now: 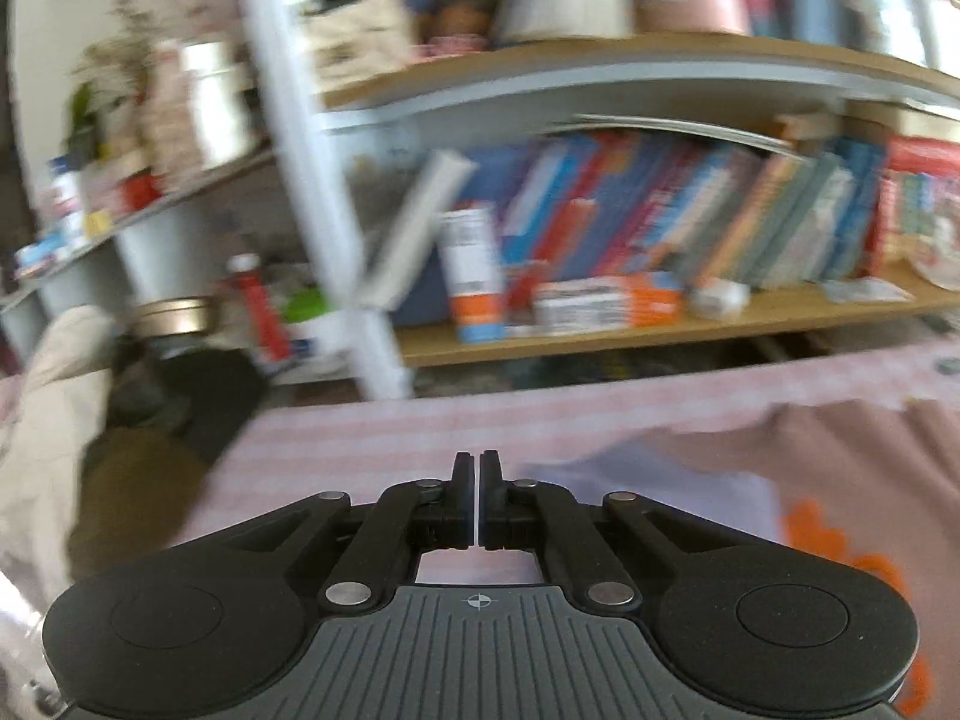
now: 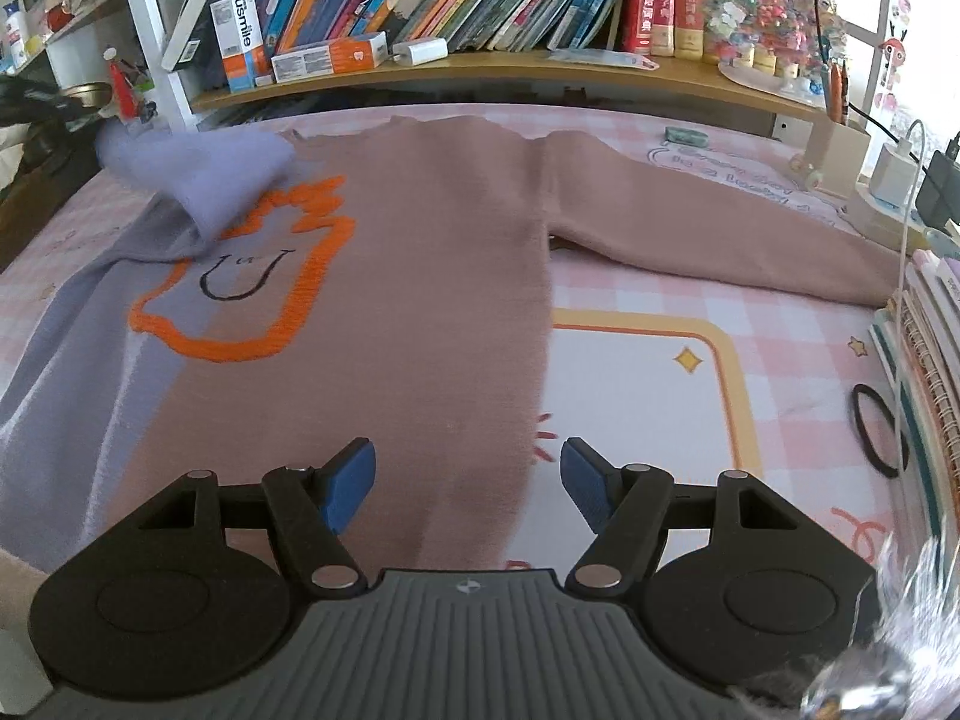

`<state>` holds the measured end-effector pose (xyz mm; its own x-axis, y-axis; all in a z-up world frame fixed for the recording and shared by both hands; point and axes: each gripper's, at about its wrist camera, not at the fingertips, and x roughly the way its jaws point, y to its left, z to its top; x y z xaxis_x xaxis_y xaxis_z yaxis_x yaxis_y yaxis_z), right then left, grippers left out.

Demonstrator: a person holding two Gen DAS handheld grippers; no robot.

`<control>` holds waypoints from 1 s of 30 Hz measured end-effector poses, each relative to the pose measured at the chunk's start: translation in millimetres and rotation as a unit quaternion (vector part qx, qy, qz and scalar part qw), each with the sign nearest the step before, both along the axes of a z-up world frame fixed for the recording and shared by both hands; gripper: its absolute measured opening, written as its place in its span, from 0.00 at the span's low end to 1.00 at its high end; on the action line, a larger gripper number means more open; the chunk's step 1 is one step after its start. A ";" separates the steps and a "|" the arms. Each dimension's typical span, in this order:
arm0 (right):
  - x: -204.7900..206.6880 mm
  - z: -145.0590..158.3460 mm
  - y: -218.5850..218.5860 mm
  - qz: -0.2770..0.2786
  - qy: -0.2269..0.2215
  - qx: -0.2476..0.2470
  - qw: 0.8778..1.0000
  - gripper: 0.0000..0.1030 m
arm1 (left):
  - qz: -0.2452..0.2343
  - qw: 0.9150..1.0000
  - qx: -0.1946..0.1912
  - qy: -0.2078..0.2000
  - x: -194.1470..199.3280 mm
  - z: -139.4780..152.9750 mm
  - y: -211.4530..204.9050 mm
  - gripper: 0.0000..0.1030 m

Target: Fold clothes

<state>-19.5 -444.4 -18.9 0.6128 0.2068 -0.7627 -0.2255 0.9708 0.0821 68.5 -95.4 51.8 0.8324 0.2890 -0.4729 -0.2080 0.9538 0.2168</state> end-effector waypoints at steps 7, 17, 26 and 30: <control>-2.8 5.7 20.3 -0.052 -0.004 -0.014 0.999 0.65 | 0.017 0.999 -0.034 0.000 -15.6 11.2 65.0 0.01; -17.7 15.0 49.7 -0.062 -0.004 -0.025 0.998 0.65 | -0.104 0.976 -0.172 0.084 4.3 -40.1 22.2 0.09; -26.1 12.9 23.5 -0.090 0.008 -0.025 0.996 0.65 | -0.061 0.965 -0.213 0.138 37.1 -85.9 3.6 0.14; -26.1 8.7 6.4 -0.105 0.016 -0.021 0.994 0.65 | -0.034 0.979 -0.167 0.110 30.4 -84.0 -9.3 0.25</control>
